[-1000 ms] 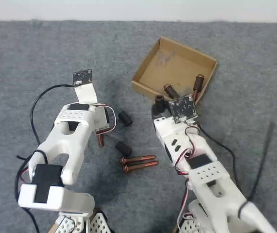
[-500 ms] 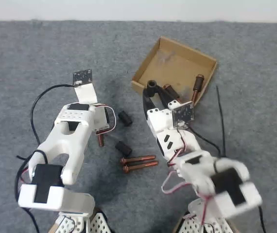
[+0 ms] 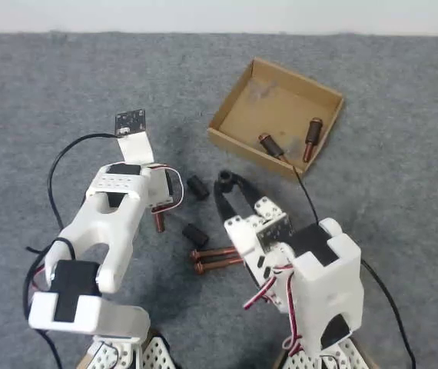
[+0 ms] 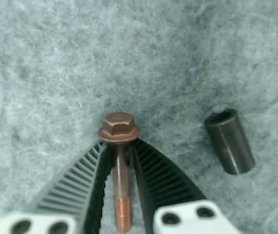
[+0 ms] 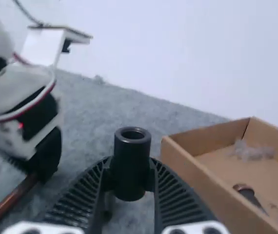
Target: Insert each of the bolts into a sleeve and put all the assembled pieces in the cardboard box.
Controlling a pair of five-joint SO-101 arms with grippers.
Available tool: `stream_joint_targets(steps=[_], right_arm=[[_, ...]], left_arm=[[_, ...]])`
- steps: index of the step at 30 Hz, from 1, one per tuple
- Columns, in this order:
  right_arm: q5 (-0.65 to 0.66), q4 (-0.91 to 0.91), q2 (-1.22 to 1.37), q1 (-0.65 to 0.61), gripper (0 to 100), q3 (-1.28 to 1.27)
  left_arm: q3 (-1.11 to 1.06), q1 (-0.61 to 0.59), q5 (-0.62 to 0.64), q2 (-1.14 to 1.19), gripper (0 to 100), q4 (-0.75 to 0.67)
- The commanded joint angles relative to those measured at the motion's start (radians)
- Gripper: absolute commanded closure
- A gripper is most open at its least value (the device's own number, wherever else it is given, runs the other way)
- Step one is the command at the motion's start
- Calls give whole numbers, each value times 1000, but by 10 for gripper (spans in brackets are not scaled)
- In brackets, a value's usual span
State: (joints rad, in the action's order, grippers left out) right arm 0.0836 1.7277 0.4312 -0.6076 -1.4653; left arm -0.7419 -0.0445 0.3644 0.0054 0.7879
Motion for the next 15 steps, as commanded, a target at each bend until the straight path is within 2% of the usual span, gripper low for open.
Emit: stream_joint_targets(steps=[1,11,15], right_arm=[[28,33,-10,-5,991,-58],[21,30,-154,-4,991,-163],[21,30,-154,-4,991,-163]], left_arm=[[10,5,-11,-78,990,-28],[108,0,-9,-87,990,-21],[124,5,-8,-210,990,-21]])
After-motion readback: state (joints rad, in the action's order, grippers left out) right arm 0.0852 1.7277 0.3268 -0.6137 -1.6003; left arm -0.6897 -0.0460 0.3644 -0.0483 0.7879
